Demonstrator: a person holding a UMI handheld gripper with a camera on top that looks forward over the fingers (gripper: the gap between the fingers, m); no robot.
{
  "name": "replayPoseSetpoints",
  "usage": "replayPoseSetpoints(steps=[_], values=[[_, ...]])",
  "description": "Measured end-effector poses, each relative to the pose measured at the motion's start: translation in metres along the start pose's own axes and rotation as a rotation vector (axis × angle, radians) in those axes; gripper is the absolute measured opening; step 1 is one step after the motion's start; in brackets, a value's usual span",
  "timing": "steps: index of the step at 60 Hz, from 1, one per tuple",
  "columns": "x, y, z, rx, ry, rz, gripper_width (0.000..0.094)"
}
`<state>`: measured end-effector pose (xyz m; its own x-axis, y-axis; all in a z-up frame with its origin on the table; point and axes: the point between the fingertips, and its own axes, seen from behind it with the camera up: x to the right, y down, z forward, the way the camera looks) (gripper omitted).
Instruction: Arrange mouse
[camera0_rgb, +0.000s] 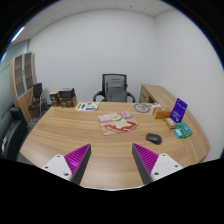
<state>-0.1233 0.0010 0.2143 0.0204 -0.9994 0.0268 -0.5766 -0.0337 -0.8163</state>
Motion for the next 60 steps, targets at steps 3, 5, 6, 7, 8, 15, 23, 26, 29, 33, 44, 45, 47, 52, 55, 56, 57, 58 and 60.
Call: replayPoseSetpoints(steps=[3,5,6,7,8,15,23,26,29,33,44,45,47,52,55,56,57,58,60], values=[[0.008,0.000,-0.001,0.002,0.010,0.001,0.0861],[0.020,0.001,-0.001,0.002,0.017,0.002,0.0859],[0.025,0.001,0.000,0.002,0.021,0.003,0.0860],[0.027,0.001,0.001,0.004,0.029,0.002,0.0859],[0.036,0.001,0.001,0.005,0.033,0.001,0.0860],[0.092,0.010,0.006,-0.003,0.078,0.003,0.0859],[0.156,0.030,0.017,-0.033,0.143,0.009,0.0859],[0.178,0.036,0.022,-0.034,0.165,0.008,0.0860],[0.198,0.038,0.026,-0.021,0.179,0.009,0.0860],[0.220,0.047,0.035,-0.023,0.186,0.013,0.0858],[0.257,0.066,0.070,-0.045,0.169,0.011,0.0857],[0.258,0.068,0.074,-0.045,0.166,0.009,0.0861],[0.261,0.071,0.083,-0.047,0.158,0.007,0.0860],[0.266,0.079,0.105,-0.057,0.136,-0.002,0.0858],[0.268,0.083,0.119,-0.064,0.123,-0.008,0.0859],[0.269,0.084,0.124,-0.066,0.119,-0.010,0.0859],[0.270,0.085,0.129,-0.070,0.115,-0.012,0.0857],[0.272,0.087,0.135,-0.073,0.111,-0.013,0.0860],[0.273,0.088,0.144,-0.077,0.103,-0.015,0.0859]])
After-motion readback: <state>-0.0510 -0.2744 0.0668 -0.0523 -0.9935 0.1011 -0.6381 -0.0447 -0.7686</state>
